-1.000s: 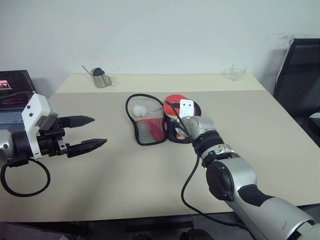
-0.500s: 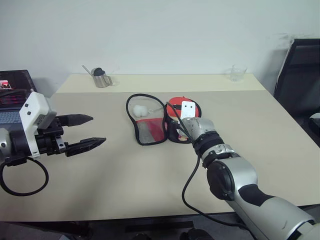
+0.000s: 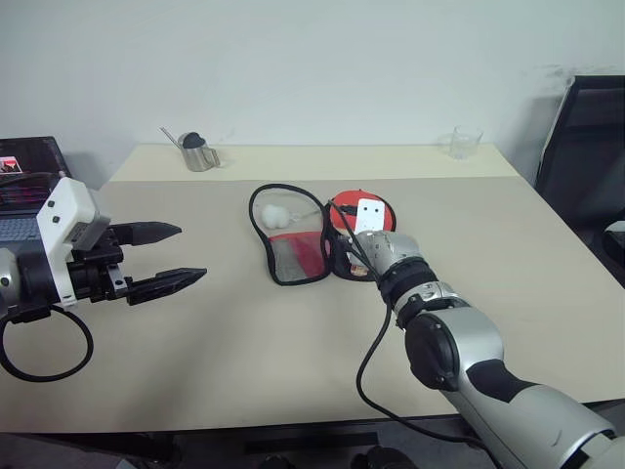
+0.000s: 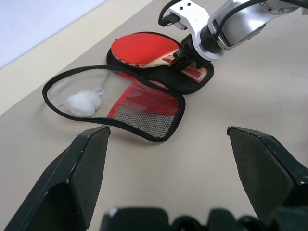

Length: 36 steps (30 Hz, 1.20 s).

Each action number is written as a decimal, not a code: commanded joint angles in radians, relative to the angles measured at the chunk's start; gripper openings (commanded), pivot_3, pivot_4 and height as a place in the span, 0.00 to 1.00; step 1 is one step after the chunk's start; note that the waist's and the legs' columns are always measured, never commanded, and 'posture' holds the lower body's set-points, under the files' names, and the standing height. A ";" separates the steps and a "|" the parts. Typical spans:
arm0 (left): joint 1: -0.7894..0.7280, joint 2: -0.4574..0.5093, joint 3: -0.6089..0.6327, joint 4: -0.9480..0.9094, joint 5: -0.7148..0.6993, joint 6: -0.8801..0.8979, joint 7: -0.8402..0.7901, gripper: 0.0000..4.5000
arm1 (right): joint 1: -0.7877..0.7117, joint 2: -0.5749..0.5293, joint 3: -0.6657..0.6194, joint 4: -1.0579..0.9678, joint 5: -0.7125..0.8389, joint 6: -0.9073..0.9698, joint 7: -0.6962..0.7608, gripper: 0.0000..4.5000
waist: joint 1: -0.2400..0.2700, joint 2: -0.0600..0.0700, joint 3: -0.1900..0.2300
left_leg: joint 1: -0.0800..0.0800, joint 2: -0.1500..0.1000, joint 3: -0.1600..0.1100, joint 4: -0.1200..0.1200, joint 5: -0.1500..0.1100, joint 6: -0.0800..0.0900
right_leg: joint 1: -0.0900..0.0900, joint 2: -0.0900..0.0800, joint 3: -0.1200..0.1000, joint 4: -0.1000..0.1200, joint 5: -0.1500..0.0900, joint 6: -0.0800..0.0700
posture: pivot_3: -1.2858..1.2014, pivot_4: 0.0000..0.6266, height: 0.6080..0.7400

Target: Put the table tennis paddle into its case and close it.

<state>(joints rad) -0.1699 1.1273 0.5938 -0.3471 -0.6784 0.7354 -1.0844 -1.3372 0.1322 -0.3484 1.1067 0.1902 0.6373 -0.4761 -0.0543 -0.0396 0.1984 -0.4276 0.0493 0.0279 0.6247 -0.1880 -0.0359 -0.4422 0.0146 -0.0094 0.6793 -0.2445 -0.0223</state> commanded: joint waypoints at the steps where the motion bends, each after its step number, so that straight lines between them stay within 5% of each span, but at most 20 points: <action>1: -0.005 0.019 0.017 -0.015 -0.008 -0.010 -0.003 0.95 | -0.045 -0.005 0.008 -0.012 0.013 -0.022 0.026 0.23 | 0.000 0.000 0.000 | 0.000 0.000 0.000 0.000 0.000 0.000 | 0.000 0.000 0.000 0.000 0.000 0.000 | 0.52 0.24 1.00; 2: -0.004 0.019 0.018 -0.015 -0.008 -0.010 -0.003 0.95 | -0.044 -0.004 0.006 -0.011 0.015 -0.016 0.028 0.23 | 0.000 0.000 0.000 | 0.000 0.000 0.000 0.000 0.000 0.000 | 0.000 0.000 0.000 0.000 0.000 0.000 | 0.52 0.24 1.00; 13: 0.003 0.021 0.024 -0.012 -0.002 -0.017 -0.007 0.95 | -0.049 -0.006 0.018 -0.008 0.008 -0.010 0.054 0.99 | 0.000 0.000 0.000 | 0.000 0.000 0.000 0.000 0.000 0.000 | 0.000 0.000 0.000 0.000 0.000 0.000 | 0.52 0.24 1.00; 22: -0.004 0.020 0.003 0.026 0.051 -0.046 0.032 0.95 | -0.068 -0.043 0.088 -0.133 0.001 0.091 0.237 0.99 | 0.000 0.000 0.000 | 0.000 0.000 0.000 0.000 0.000 0.000 | 0.000 0.000 0.000 0.000 0.000 0.000 | 0.52 0.24 1.00; 27: -0.010 0.024 -0.051 0.099 0.153 -0.080 0.102 0.95 | 0.019 -0.187 0.223 -0.379 -0.067 0.077 0.449 0.99 | 0.009 0.000 0.000 | 0.000 0.001 0.000 0.000 0.000 0.000 | 0.000 0.000 0.000 0.000 0.000 0.000 | 0.52 0.24 1.00; 30: -0.070 0.015 -0.160 0.194 0.264 -0.069 0.232 0.95 | 0.065 -0.293 0.178 -0.452 0.051 0.134 0.677 0.99 | 0.026 0.000 0.000 | 0.000 0.001 -0.001 0.000 0.000 0.000 | 0.000 0.000 -0.001 0.000 0.000 0.000 | 0.52 0.24 1.00; 36: -0.238 -0.152 -0.345 0.328 0.363 -0.015 0.427 0.95 | 0.234 -0.558 0.402 -0.726 0.073 0.141 1.199 0.99 | 0.025 -0.001 -0.001 | 0.001 0.000 0.001 0.001 0.000 0.000 | 0.001 -0.001 0.000 0.000 0.000 0.000 | 0.52 0.24 1.00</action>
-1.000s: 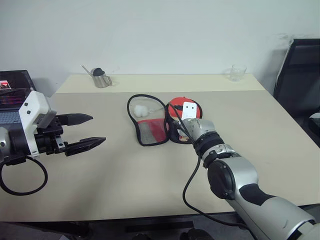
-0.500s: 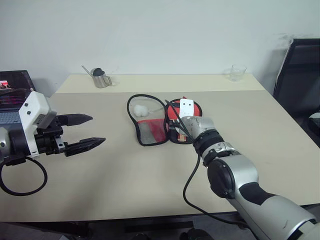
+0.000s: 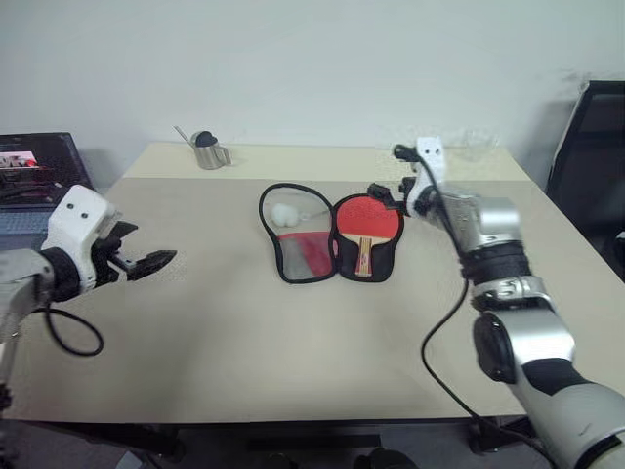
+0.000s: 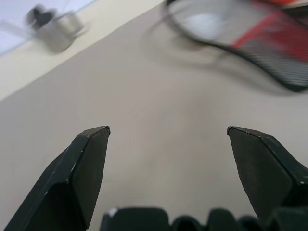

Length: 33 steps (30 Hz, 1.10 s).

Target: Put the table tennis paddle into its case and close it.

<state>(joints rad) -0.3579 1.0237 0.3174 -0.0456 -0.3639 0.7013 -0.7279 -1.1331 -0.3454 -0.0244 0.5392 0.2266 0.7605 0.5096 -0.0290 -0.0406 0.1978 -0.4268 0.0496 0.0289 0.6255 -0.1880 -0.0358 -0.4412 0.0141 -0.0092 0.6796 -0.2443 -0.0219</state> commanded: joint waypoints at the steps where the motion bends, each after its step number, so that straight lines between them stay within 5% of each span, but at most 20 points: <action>1: -0.095 -0.105 -0.113 0.066 0.065 0.021 0.102 0.95 | 0.057 -0.141 0.091 -0.209 0.048 0.031 0.282 0.99 | 0.000 0.000 0.000 | 0.000 0.000 0.000 0.000 0.000 0.000 | 0.000 0.000 0.000 0.000 0.000 0.000 | 0.52 0.24 1.00; 10: -0.421 -0.297 -0.433 0.500 0.345 -0.099 0.205 0.95 | 0.231 -0.388 0.095 -0.518 0.145 -0.101 0.652 0.99 | -0.004 0.000 0.000 | 0.000 -0.001 0.000 0.003 0.000 0.000 | 0.000 0.002 0.000 0.002 0.001 0.000 | 0.52 0.24 1.00; 15: -0.536 -0.403 -0.500 0.691 0.420 -0.180 0.217 0.95 | 0.257 -0.395 0.064 -0.594 0.178 -0.079 0.634 0.99 | -0.004 0.000 0.000 | 0.000 -0.001 0.000 0.004 0.000 0.000 | 0.000 0.002 0.000 0.002 0.001 0.000 | 0.52 0.24 1.00; 22: -0.631 -0.618 -0.429 0.776 0.375 -0.305 0.265 0.95 | 0.284 -0.415 0.044 -0.655 0.194 -0.050 0.601 0.99 | 0.025 0.000 0.000 | 0.000 -0.004 0.000 0.006 0.000 0.000 | 0.003 0.001 0.000 0.001 0.003 0.003 | 0.52 0.24 1.00; 33: -0.746 -0.766 -0.379 0.670 0.346 -0.427 0.306 0.95 | 0.297 -0.420 0.039 -0.693 0.214 -0.024 0.555 0.99 | 0.027 0.000 0.000 | -0.002 -0.004 -0.001 0.007 0.000 0.000 | 0.002 0.001 -0.001 0.001 0.003 0.004 | 0.52 0.24 1.00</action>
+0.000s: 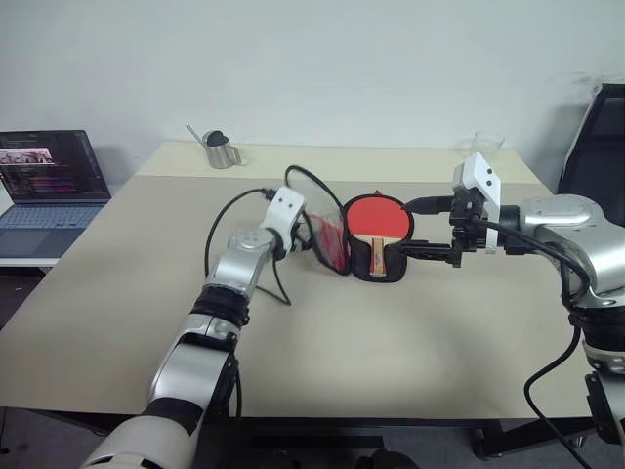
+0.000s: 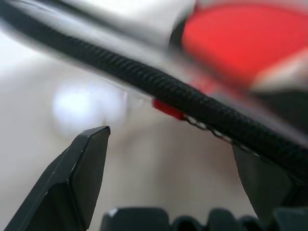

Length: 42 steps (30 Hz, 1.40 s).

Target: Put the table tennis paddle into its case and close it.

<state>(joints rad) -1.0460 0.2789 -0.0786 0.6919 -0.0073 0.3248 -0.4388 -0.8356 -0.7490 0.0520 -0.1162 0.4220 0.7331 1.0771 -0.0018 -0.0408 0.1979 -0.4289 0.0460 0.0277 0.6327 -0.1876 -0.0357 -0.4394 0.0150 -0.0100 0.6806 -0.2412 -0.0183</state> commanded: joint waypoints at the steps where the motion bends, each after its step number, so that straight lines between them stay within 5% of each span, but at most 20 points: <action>1: -0.072 -0.038 0.014 -0.071 -0.008 -0.058 0.024 0.95 | 0.000 -0.017 -0.038 -0.039 0.020 0.004 -0.015 0.99 | -0.001 0.000 0.000 | 0.000 0.000 0.000 0.000 0.000 0.000 | 0.000 0.000 0.000 0.000 0.000 0.000 | 0.52 0.24 1.00; 8: -0.062 -0.185 -0.026 -0.151 0.013 0.055 0.095 0.95 | 0.000 -0.032 -0.055 -0.041 0.015 -0.004 -0.043 0.99 | -0.002 0.000 0.000 | 0.000 -0.001 0.001 0.000 0.000 0.000 | 0.000 0.001 0.001 0.000 0.000 0.000 | 0.52 0.24 1.00; 13: -0.009 -0.173 -0.052 -0.236 0.030 0.147 0.084 0.95 | 0.007 -0.046 -0.073 -0.040 0.017 -0.003 -0.061 0.99 | -0.011 0.000 0.000 | 0.001 0.000 0.001 0.000 0.000 0.000 | 0.000 0.001 0.001 0.000 0.000 0.000 | 0.52 0.24 1.00; 23: 0.050 0.008 -0.045 -0.305 0.030 0.197 -0.050 0.95 | -0.008 -0.011 -0.055 0.009 -0.006 0.028 -0.134 0.99 | -0.030 0.000 0.000 | 0.005 0.001 0.001 -0.001 0.000 0.000 | 0.003 0.001 0.002 0.001 0.000 0.000 | 0.52 0.24 1.00; 31: 0.257 0.314 0.132 -0.757 -0.350 0.249 -0.540 0.95 | -0.086 0.233 -0.089 0.229 -0.023 0.289 -0.453 0.99 | -0.038 0.001 0.000 | 0.008 0.003 0.002 -0.005 0.001 -0.002 | 0.002 0.000 0.003 0.002 0.001 -0.003 | 0.52 0.24 1.00; 35: 0.391 0.469 0.197 -0.851 -0.383 0.284 -0.579 0.95 | -0.109 0.347 -0.142 0.425 -0.078 0.270 -0.643 0.99 | -0.036 0.001 0.000 | 0.009 0.003 0.002 -0.004 0.001 -0.002 | 0.004 0.000 0.003 0.002 0.001 -0.003 | 0.52 0.24 1.00; 42: 0.520 0.545 0.235 -0.993 -0.424 0.344 -0.534 0.95 | -0.125 0.396 -0.149 0.576 -0.103 0.197 -0.673 0.99 | -0.023 0.001 0.000 | 0.006 0.001 0.002 -0.003 0.003 0.001 | 0.004 0.000 0.003 -0.001 0.003 -0.001 | 0.52 0.24 1.00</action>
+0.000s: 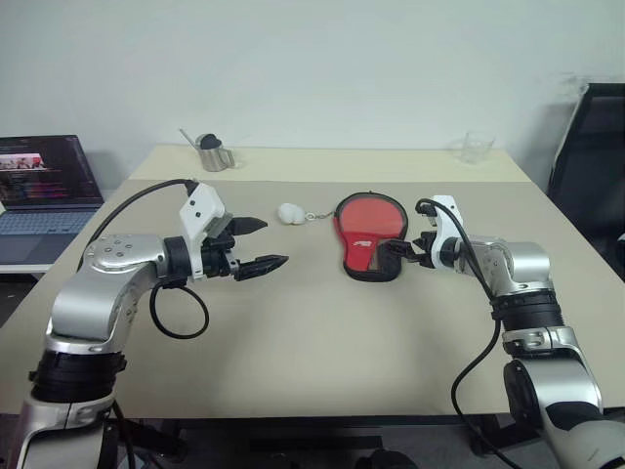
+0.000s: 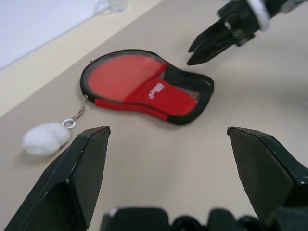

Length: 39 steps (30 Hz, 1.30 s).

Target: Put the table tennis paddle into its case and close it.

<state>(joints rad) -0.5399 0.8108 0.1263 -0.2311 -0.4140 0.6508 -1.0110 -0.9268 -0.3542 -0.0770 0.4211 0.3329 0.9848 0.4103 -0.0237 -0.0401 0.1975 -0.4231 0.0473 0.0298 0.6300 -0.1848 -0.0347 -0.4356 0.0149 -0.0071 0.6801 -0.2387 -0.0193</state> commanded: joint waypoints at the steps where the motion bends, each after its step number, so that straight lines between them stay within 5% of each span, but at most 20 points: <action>1: 0.019 0.012 0.032 -0.080 -0.018 0.029 0.055 0.95 | -0.035 0.001 -0.019 0.061 -0.021 -0.070 -0.008 0.99 | -0.002 0.000 0.000 | 0.000 0.000 0.000 0.000 0.000 0.000 | 0.000 0.000 0.000 0.000 0.000 0.000 | 0.52 0.24 1.00; 11: 0.057 0.070 0.061 -0.136 -0.057 0.100 0.116 0.95 | -0.040 0.026 -0.042 0.228 -0.035 -0.147 -0.011 0.99 | -0.014 0.000 0.000 | 0.000 0.001 0.000 -0.001 0.000 0.000 | -0.001 0.001 0.000 0.001 0.000 -0.001 | 0.52 0.24 1.00; 35: 0.086 0.087 0.028 -0.130 -0.024 0.079 0.183 0.95 | -0.034 0.129 0.008 0.174 -0.051 -0.145 0.015 0.99 | -0.015 0.000 0.000 | 0.001 0.001 0.000 -0.001 0.000 0.000 | -0.001 0.001 0.000 0.001 0.001 -0.001 | 0.52 0.24 1.00; 39: 0.086 0.087 0.028 -0.123 -0.018 0.070 0.183 0.95 | -0.034 0.127 0.004 0.183 -0.054 -0.154 0.009 0.80 | -0.015 0.000 0.000 | 0.001 0.001 0.000 -0.001 0.000 0.000 | -0.001 0.001 0.000 0.001 0.001 -0.001 | 0.52 0.24 1.00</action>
<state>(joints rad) -0.4442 0.8885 0.1422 -0.3461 -0.4414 0.7467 -0.8353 -0.9519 -0.2233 -0.0680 0.6294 0.2862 0.8393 0.4211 -0.0390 -0.0402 0.1975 -0.4221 0.0486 0.0298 0.6290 -0.1846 -0.0343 -0.4365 0.0160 -0.0067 0.6806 -0.2381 -0.0204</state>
